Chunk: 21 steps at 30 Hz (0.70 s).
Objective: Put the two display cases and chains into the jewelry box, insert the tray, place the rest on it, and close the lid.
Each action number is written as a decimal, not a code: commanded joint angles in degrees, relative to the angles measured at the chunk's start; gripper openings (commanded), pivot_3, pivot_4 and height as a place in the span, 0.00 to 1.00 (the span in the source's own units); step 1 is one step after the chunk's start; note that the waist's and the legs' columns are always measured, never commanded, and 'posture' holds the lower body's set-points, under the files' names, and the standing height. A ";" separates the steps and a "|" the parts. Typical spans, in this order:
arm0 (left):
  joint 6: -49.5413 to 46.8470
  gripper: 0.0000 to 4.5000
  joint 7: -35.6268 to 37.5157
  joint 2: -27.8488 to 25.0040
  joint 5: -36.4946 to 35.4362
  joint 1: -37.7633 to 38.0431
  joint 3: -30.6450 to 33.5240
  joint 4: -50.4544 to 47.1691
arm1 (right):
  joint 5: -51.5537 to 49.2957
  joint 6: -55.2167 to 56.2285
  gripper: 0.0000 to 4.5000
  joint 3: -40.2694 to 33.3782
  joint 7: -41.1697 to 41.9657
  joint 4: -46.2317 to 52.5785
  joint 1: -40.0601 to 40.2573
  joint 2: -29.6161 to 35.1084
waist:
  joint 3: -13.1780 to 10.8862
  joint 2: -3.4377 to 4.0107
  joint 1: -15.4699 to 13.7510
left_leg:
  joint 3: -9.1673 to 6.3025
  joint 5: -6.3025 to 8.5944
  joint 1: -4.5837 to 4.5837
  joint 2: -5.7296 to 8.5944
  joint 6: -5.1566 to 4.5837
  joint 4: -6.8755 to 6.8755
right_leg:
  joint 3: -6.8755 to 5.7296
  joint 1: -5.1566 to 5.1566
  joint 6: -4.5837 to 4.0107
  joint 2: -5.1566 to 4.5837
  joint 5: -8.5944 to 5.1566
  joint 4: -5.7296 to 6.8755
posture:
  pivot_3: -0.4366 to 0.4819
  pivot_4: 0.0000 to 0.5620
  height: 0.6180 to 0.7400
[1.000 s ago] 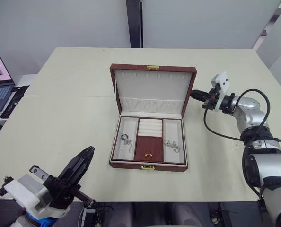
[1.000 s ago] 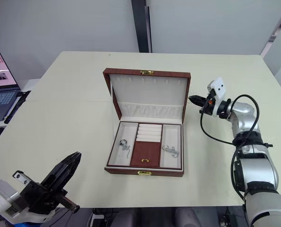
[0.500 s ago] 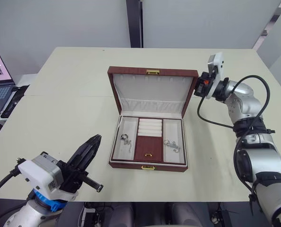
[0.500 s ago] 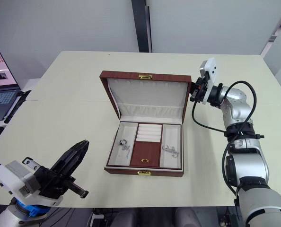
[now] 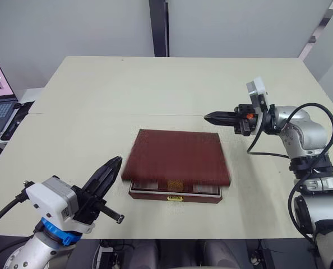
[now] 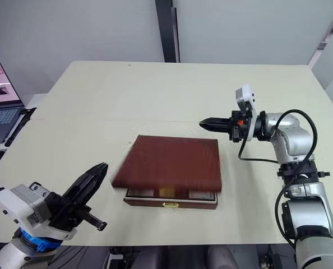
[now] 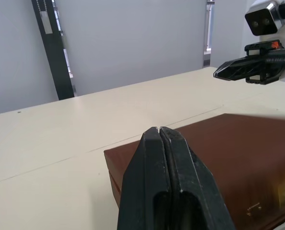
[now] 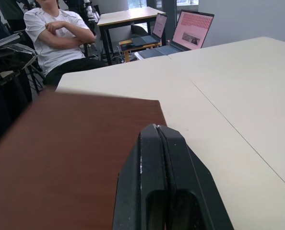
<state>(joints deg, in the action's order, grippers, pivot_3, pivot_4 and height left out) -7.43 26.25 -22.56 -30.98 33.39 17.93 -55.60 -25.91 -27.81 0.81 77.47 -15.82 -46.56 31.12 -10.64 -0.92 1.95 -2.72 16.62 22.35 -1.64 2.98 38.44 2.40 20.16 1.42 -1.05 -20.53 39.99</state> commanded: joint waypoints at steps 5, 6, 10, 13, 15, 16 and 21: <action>2.65 0.00 2.00 0.33 -1.03 2.13 2.17 0.80 | 0.44 2.63 0.01 -1.60 -1.55 0.52 -0.27 1.76 | 0.00 0.00 -0.08 | 0.01 0.00 0.02 0.02 0.00 0.00 | 0.01 0.00 0.00 -0.01 0.00 -0.03 | 0.48 0.27 1.00; 2.13 0.00 2.19 -0.15 -1.35 2.40 2.65 1.35 | 0.92 3.30 0.01 -1.77 -2.27 0.30 0.20 2.03 | 0.00 0.00 -0.09 | 0.01 0.00 0.01 0.02 0.00 0.00 | 0.01 0.00 0.00 -0.01 0.00 -0.03 | 0.48 0.27 1.00; -0.40 0.14 1.63 -1.70 -2.71 0.94 4.76 4.50 | 1.42 5.26 0.13 -3.26 -5.60 -0.10 2.77 2.51 | 0.00 0.00 -0.09 | -0.01 0.00 0.01 0.02 0.00 0.01 | -0.01 -0.01 0.00 0.00 0.00 -0.02 | 0.48 0.27 1.00; -1.83 0.33 1.77 -3.33 -4.22 -1.84 6.79 7.97 | 1.05 5.58 0.29 -4.73 -6.24 1.84 6.38 4.01 | 0.00 0.00 -0.25 | -0.03 0.00 0.03 0.02 0.00 0.01 | -0.04 -0.01 0.00 0.00 0.00 -0.02 | 0.48 0.27 1.00; -2.55 0.48 2.81 -4.75 -4.89 -3.49 8.13 10.76 | 2.33 7.48 0.41 -4.81 -6.52 2.26 9.05 5.72 | 0.00 -0.01 -0.35 | -0.04 0.00 0.05 0.04 0.00 0.01 | -0.05 -0.01 0.00 -0.01 0.00 -0.03 | 0.48 0.27 1.00; -2.84 0.54 3.17 -5.04 -5.53 -4.38 8.83 12.80 | 2.66 8.44 0.47 -5.26 -6.91 2.20 10.51 6.48 | 0.00 -0.01 -0.33 | -0.02 0.00 0.07 0.04 0.00 0.02 | -0.03 0.01 0.00 -0.02 0.00 -0.04 | 0.48 0.27 1.00; -3.81 0.89 8.76 -9.42 -4.74 -9.27 9.69 25.93 | 1.97 10.59 0.77 -9.49 -8.48 2.62 18.58 9.79 | 0.00 0.00 -0.30 | -0.03 0.00 0.04 0.02 0.00 0.01 | -0.05 0.00 0.00 0.00 0.00 -0.02 | 0.48 0.27 1.00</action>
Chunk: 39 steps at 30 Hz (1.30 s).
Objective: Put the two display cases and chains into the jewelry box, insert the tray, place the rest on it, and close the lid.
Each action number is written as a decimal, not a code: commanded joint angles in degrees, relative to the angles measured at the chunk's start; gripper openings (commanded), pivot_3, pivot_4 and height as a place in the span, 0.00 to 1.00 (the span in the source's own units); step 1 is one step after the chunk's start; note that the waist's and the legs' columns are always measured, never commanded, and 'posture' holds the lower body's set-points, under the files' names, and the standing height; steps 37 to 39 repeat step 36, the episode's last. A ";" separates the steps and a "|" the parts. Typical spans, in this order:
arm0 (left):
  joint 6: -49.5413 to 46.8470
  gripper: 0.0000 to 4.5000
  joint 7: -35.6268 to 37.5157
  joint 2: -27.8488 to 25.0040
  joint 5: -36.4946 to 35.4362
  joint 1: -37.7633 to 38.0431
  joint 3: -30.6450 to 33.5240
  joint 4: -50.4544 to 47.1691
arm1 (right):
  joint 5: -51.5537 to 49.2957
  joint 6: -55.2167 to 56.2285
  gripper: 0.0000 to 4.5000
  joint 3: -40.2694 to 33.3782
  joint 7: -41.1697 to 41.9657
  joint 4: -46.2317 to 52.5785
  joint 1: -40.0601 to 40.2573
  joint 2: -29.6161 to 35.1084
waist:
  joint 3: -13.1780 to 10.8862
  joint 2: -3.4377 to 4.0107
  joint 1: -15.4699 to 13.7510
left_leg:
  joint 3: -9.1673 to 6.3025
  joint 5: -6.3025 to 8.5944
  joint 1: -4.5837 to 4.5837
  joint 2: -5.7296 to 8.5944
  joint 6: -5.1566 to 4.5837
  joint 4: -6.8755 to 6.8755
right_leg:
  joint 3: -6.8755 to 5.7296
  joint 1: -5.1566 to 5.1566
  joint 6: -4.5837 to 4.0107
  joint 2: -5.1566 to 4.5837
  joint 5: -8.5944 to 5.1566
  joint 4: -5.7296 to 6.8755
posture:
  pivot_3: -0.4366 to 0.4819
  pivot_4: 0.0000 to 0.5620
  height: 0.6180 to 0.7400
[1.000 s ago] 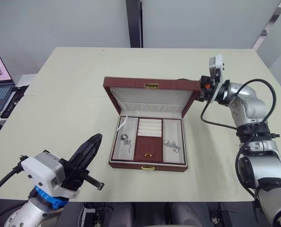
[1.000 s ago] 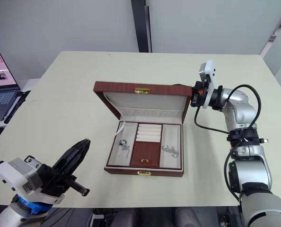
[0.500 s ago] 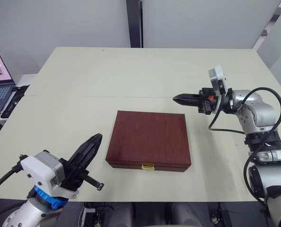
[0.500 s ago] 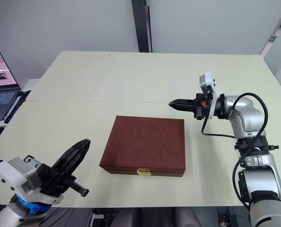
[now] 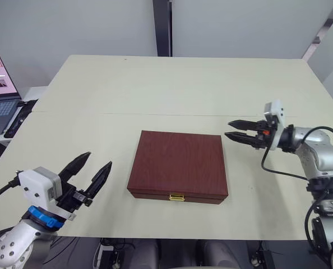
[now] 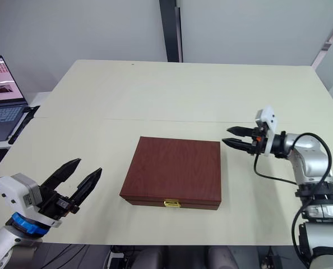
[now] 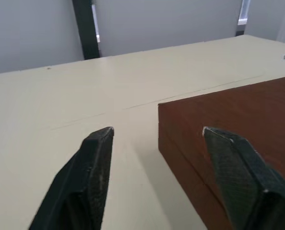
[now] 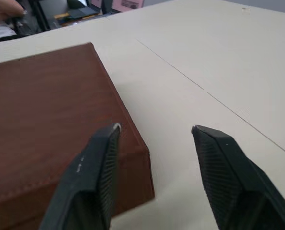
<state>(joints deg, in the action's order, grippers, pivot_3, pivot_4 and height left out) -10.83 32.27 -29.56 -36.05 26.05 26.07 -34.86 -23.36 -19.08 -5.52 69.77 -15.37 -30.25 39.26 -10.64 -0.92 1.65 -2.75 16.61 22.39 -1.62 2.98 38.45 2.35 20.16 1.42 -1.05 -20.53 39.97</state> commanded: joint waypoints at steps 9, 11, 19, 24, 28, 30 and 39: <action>-2.41 1.00 11.01 -10.51 2.36 -14.70 1.24 28.54 | -0.49 4.20 1.00 -8.22 -4.37 2.77 13.66 4.01 | 0.00 0.03 0.16 | 0.03 0.00 -0.04 0.00 0.00 0.00 | 0.01 0.00 0.00 0.00 0.00 0.03 | 0.48 0.27 1.00; -1.22 1.00 14.08 -11.61 2.50 -17.41 1.76 33.29 | -0.05 4.98 1.00 -8.77 -5.04 1.31 14.58 4.41 | 0.00 0.03 0.23 | -0.02 0.00 -0.04 -0.02 0.01 0.00 | -0.04 0.00 0.00 0.01 0.00 0.05 | 0.48 0.27 1.00; 0.29 1.00 20.35 -16.65 4.65 -22.66 2.64 45.32 | 2.70 9.58 1.00 -8.94 -5.17 -5.33 16.14 6.74 | 0.00 0.03 0.22 | 0.02 0.00 -0.04 -0.01 0.01 -0.02 | -0.02 0.03 0.00 -0.01 0.00 0.04 | 0.48 0.27 1.00; 0.09 1.00 19.68 -17.61 6.45 -23.78 2.39 46.66 | 3.06 11.27 1.00 -9.10 -4.94 -8.46 15.82 7.54 | 0.00 0.04 0.23 | 0.02 0.00 -0.04 -0.02 0.01 0.00 | -0.01 0.01 0.00 -0.02 0.00 0.05 | 0.48 0.27 1.00; -0.54 1.00 20.01 -17.84 7.41 -23.88 2.16 45.83 | 3.42 12.56 1.00 -8.93 -4.29 -10.51 15.41 8.02 | 0.00 0.03 0.24 | 0.02 0.00 -0.04 -0.02 0.01 -0.01 | 0.00 0.03 0.00 -0.02 0.00 0.05 | 0.48 0.27 1.00; -1.07 1.00 19.69 -17.88 7.52 -23.99 2.53 44.99 | 3.52 12.76 1.00 -8.85 -3.95 -10.85 15.23 8.21 | 0.00 0.03 0.24 | 0.02 0.00 -0.04 -0.03 0.01 -0.01 | -0.01 0.02 0.00 -0.03 0.00 0.05 | 0.48 0.27 1.00; -3.25 1.00 18.75 -18.20 7.77 -23.38 2.87 42.20 | 3.50 12.88 1.00 -8.86 -3.87 -11.08 14.97 8.34 | 0.00 0.03 0.24 | 0.02 0.00 -0.04 -0.03 0.01 -0.01 | -0.01 0.02 0.00 -0.03 0.00 0.06 | 0.48 0.27 1.00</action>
